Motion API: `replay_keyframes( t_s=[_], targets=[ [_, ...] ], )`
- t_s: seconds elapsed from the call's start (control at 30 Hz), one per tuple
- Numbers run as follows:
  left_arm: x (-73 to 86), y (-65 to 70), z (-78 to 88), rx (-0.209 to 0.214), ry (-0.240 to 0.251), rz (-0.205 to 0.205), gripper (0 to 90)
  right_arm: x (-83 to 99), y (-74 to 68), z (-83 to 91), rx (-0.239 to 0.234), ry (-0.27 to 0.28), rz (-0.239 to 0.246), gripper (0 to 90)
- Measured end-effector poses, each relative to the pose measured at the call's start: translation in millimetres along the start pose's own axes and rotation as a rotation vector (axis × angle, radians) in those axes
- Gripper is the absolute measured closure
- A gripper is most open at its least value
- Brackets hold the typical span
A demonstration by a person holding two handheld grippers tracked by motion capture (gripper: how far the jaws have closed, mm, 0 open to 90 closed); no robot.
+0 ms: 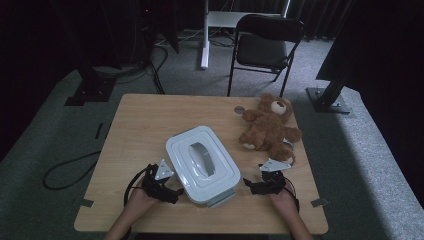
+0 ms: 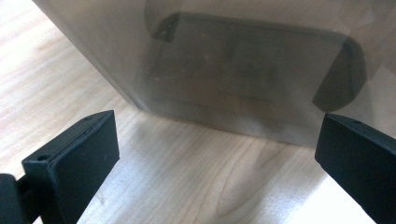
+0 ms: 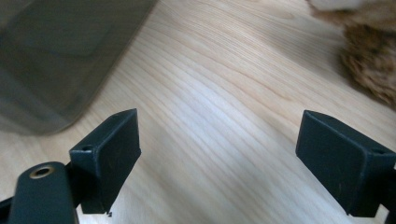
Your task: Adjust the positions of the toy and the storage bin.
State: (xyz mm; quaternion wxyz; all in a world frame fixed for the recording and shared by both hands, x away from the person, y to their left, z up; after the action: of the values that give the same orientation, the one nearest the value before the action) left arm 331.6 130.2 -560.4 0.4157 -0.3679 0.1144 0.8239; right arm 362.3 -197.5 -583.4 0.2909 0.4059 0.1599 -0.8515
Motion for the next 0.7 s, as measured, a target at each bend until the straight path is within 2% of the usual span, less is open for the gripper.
replay_keyframes(
  t_s=[0.1, 0.17, 0.3, 0.43, 0.53, 0.6, 0.7],
  targets=[
    [0.1, -2.8, 3.4, -0.008, 0.014, 0.028, 0.5, 5.3, 6.6, 7.3, 0.017, 0.012, -0.011, 13.0],
    [1.0, -5.6, 6.7, -0.020, 0.014, 0.030, 0.5, 9.3, 10.6, 10.5, 0.028, 0.014, -0.018, 13.0],
    [1.9, -10.6, 14.4, -0.042, 0.019, 0.059, 0.5, 15.8, 14.5, 13.0, 0.021, 0.003, -0.036, 13.0],
    [-1.0, -15.3, 28.4, -0.036, 0.062, 0.095, 0.5, 24.2, 19.5, 15.1, 0.034, -0.011, -0.040, 13.0],
    [-4.4, -18.2, 38.6, -0.038, 0.083, 0.104, 0.5, 30.4, 22.9, 17.4, 0.043, -0.026, -0.043, 13.0],
    [-8.4, -18.5, 47.5, -0.020, 0.101, 0.095, 0.5, 36.8, 26.3, 19.2, 0.053, -0.040, -0.048, 13.0],
    [-13.2, -20.4, 57.3, -0.034, 0.103, 0.096, 0.5, 41.2, 29.1, 21.1, 0.062, -0.042, -0.053, 13.0]
  ],
)
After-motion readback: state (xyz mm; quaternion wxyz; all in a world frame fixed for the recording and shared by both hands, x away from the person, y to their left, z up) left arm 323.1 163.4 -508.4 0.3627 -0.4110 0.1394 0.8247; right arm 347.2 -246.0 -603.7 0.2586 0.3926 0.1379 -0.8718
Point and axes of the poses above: each handheld gripper's, and its own axes: z roughly backward along the jaws, x roughly out of its underside, y roughly to its right, the point moved 7 cm from there along -z, roughly forward along the jaws, and after that the axes turned 4 degrees about -z, right-handed, at the moved point
